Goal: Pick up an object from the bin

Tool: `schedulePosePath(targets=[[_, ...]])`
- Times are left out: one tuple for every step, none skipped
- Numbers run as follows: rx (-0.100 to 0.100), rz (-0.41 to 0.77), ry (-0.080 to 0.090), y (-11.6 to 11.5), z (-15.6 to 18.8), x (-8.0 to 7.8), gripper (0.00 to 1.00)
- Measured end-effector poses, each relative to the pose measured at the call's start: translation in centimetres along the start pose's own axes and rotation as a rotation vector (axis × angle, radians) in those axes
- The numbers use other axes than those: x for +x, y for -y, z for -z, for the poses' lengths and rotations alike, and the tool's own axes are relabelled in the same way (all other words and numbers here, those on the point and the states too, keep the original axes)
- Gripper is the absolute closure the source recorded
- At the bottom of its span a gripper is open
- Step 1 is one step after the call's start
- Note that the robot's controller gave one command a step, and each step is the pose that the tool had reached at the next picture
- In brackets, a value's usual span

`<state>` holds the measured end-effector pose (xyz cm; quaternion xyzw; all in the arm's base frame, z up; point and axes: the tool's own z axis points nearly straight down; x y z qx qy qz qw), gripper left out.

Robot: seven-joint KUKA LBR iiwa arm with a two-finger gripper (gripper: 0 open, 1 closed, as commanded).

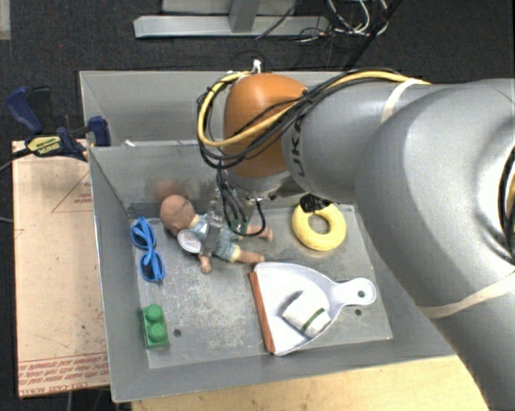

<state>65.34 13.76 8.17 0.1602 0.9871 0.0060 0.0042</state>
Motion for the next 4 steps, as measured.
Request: schedulePosePath(targets=[[-0.003,0.0,0.004,-0.1,1.6,0.0,1.0],[-0.004,0.0,0.008,-0.1,2.4,-0.2,1.0],[-0.003,0.0,0.007,-0.1,2.7,-0.1,1.0],[0.0,-0.001,0.001,0.0,3.4,0.0,1.0]])
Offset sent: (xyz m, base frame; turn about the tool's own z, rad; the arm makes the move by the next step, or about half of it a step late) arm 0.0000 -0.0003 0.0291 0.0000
